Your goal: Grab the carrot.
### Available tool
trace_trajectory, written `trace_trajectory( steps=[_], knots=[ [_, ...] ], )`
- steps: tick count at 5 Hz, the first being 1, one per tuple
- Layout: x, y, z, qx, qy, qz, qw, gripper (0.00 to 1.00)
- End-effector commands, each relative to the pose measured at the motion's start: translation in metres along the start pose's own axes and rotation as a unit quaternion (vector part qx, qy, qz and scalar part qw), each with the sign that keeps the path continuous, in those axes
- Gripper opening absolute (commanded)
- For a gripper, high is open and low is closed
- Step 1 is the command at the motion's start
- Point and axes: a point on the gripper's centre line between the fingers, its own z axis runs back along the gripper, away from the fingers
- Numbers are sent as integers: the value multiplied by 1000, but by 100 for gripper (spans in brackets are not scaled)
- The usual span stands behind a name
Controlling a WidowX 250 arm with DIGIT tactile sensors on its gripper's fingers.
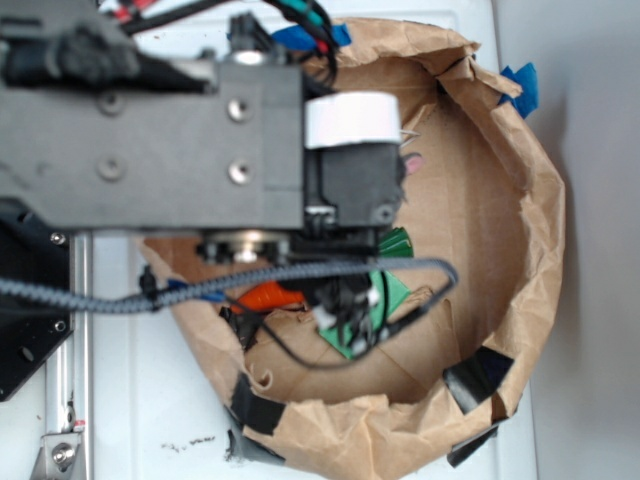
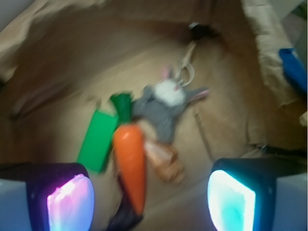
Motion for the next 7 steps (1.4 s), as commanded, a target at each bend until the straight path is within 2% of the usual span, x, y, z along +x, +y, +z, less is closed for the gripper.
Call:
trace_trajectory(
  steps=[1, 3, 4, 6, 7],
  knots=[
    [-23, -2, -24, 28, -28, -25, 999, 100],
    [-41, -2, -34, 22, -8, -30, 999, 100],
    [-50, -6, -41, 15, -11, -30, 999, 100],
    [-53, -17, -60, -2, -57, -34, 998, 100],
    [-45, -19, -65, -3, -65, -27, 998, 100]
  ],
)
